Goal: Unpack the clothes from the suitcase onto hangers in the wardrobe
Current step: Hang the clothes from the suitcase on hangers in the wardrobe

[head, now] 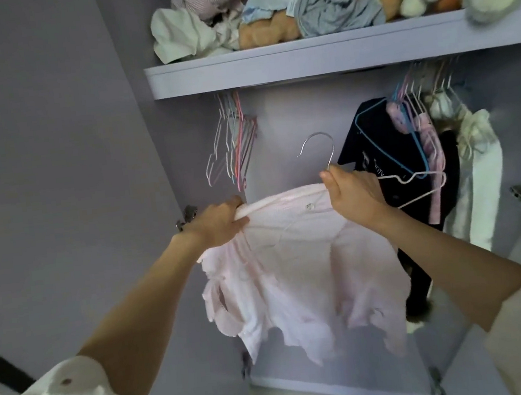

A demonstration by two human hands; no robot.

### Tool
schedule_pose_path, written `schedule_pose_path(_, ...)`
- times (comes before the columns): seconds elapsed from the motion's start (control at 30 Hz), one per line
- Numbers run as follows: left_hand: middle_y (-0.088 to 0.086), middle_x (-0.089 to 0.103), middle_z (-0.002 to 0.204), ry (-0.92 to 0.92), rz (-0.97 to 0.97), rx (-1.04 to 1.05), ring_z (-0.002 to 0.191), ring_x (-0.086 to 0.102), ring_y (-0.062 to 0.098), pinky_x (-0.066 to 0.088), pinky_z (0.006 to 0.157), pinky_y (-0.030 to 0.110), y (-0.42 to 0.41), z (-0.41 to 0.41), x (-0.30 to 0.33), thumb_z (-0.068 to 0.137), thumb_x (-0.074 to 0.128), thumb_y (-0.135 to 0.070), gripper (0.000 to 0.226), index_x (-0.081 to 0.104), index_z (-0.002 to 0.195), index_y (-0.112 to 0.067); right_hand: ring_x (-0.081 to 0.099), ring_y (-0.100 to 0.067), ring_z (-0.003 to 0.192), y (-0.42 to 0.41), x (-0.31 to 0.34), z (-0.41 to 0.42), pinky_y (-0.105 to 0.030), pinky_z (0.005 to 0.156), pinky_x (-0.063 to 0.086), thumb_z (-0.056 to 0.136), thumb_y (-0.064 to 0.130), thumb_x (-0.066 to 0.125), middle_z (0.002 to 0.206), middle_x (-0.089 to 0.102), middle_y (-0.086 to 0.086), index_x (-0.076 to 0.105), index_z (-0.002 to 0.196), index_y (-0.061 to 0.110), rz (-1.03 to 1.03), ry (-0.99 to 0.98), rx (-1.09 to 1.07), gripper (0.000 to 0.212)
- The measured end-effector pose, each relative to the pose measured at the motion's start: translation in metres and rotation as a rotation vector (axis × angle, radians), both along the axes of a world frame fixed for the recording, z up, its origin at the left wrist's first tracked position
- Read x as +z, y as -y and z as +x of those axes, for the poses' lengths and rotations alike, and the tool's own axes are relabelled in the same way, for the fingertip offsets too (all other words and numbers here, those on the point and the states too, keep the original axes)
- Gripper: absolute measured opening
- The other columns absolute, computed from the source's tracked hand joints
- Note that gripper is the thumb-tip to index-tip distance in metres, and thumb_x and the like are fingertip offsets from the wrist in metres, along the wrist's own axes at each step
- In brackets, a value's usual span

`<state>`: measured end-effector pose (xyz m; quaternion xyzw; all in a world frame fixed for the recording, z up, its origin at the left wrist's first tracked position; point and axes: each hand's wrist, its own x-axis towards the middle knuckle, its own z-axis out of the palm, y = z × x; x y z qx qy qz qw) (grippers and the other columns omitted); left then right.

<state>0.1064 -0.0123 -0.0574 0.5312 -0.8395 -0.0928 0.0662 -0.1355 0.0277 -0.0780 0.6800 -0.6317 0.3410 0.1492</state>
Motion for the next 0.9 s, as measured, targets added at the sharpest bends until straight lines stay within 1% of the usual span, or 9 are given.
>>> schedule_pose_path(0.07,0.01,0.062,0.11,0.114,-0.196,-0.009,0.099,0.059,0.033,0.039,0.073,0.033,0.0,0.0,0.001,0.093,0.047,-0.043,0.041,0.041,0.124,-0.016,0.061,-0.043,0.065,-0.001,0.002,-0.003,-0.033,0.056,0.032,0.087,0.029,0.025,0.07,0.065,-0.025,0.058,0.089,-0.002,-0.007,-0.075,-0.025,0.045)
schedule_pose_path(0.17,0.006,0.063,0.111,0.307,-0.412,-0.001,0.097,0.062,0.034,0.043,0.072,0.035,0.005,-0.001,0.003,0.089,0.053,-0.043,0.045,0.04,0.123,-0.016,0.055,-0.032,0.038,-0.002,0.009,-0.004,-0.023,0.043,0.034,0.08,0.012,0.048,0.045,0.057,-0.013,0.055,0.063,0.003,-0.116,-0.151,-0.051,0.021)
schedule_pose_path(0.3,0.008,0.064,0.11,0.466,-0.477,0.022,0.098,0.063,0.034,0.047,0.075,0.036,0.008,-0.011,-0.003,0.09,0.05,-0.011,0.046,0.033,0.132,-0.015,0.048,-0.026,0.03,0.0,0.015,0.005,-0.02,0.039,0.035,0.076,0.012,0.03,0.039,0.05,-0.004,0.052,0.053,0.008,-0.188,-0.155,-0.166,0.031)
schedule_pose_path(0.4,0.012,0.06,0.115,0.316,-0.309,0.029,0.104,0.059,0.037,0.046,0.081,0.04,0.01,-0.014,-0.012,0.088,0.046,-0.004,0.049,0.033,0.134,-0.015,0.061,-0.035,0.05,0.002,0.012,0.012,-0.028,0.048,0.033,0.091,0.019,0.035,0.058,0.064,-0.013,0.06,0.073,0.003,-0.151,-0.033,-0.249,0.035)
schedule_pose_path(0.47,0.014,0.059,0.116,-0.025,-0.132,0.011,0.103,0.057,0.036,0.045,0.082,0.037,0.014,-0.013,-0.017,0.089,0.047,-0.008,0.037,0.044,0.126,-0.013,0.062,-0.041,0.085,0.002,0.011,0.015,-0.035,0.063,0.035,0.099,0.024,0.033,0.09,0.068,-0.018,0.057,0.1,0.002,0.007,0.103,-0.242,0.033)
schedule_pose_path(0.57,0.015,0.053,0.112,-0.405,-0.154,-0.052,0.108,0.05,0.033,0.038,0.088,0.029,0.011,-0.013,-0.021,0.089,0.053,-0.009,0.031,0.054,0.12,-0.007,0.057,-0.041,0.101,-0.003,0.009,0.02,-0.039,0.076,0.04,0.101,0.026,0.027,0.106,0.064,-0.02,0.052,0.108,0.003,0.149,0.23,-0.188,0.035)
schedule_pose_path(0.67,0.005,0.047,0.125,-0.156,-0.298,-0.027,0.116,0.038,0.03,0.031,0.096,0.036,0.005,-0.019,-0.024,0.093,0.05,-0.032,0.04,0.049,0.129,-0.014,0.056,-0.035,0.102,0.0,0.007,0.028,-0.036,0.076,0.038,0.101,0.029,0.027,0.105,0.062,-0.015,0.054,0.098,0.008,0.242,0.326,-0.099,0.034)
schedule_pose_path(0.77,0.001,0.05,0.129,-0.056,-0.315,-0.022,0.117,0.045,0.027,0.027,0.092,0.035,0.004,-0.026,-0.028,0.095,0.041,-0.044,0.044,0.047,0.131,-0.02,0.051,-0.023,0.087,0.006,0.007,0.029,-0.032,0.076,0.036,0.099,0.027,0.034,0.08,0.053,0.001,0.046,0.07,0.02,0.32,0.491,0.052,0.032)
schedule_pose_path(0.9,0.005,0.056,0.129,-0.187,-0.32,-0.06,0.114,0.053,0.027,0.026,0.09,0.03,0.006,-0.025,-0.029,0.097,0.042,-0.026,0.034,0.05,0.129,-0.014,0.051,-0.008,0.081,0.002,0.012,0.016,-0.022,0.07,0.044,0.096,0.04,0.04,0.087,0.053,0.007,0.054,0.113,0.013,0.627,0.865,0.318,0.034)
